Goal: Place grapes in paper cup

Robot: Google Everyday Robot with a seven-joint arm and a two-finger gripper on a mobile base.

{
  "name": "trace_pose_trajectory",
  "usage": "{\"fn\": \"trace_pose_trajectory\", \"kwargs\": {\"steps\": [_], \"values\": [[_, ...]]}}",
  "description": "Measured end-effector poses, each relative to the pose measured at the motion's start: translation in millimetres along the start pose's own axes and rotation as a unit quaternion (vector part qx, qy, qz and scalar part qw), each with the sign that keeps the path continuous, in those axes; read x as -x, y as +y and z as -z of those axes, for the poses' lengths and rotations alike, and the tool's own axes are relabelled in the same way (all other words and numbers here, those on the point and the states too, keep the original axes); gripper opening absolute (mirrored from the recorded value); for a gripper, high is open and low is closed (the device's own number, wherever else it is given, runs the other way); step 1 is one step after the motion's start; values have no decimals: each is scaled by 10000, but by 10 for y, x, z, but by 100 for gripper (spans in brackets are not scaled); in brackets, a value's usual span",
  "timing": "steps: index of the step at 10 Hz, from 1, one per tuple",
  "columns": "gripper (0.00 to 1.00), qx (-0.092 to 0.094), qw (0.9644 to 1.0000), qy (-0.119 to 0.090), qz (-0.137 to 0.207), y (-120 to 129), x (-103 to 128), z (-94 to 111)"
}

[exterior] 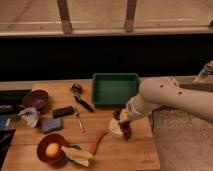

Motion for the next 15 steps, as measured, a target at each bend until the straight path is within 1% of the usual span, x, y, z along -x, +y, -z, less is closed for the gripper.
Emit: {"fn": "trace_pose_trajectory", "kwargs": {"steps": [2,5,10,13,15], "values": [[0,-56,10000,8,6,4,-29,22],[0,-83,9999,107,-50,-5,-119,-1],[0,-42,9994,324,-102,-22,-166,-121],[0,26,9986,503,-131,-32,-176,-249],[0,14,9987,501,-96,-26,-152,-259]]}}
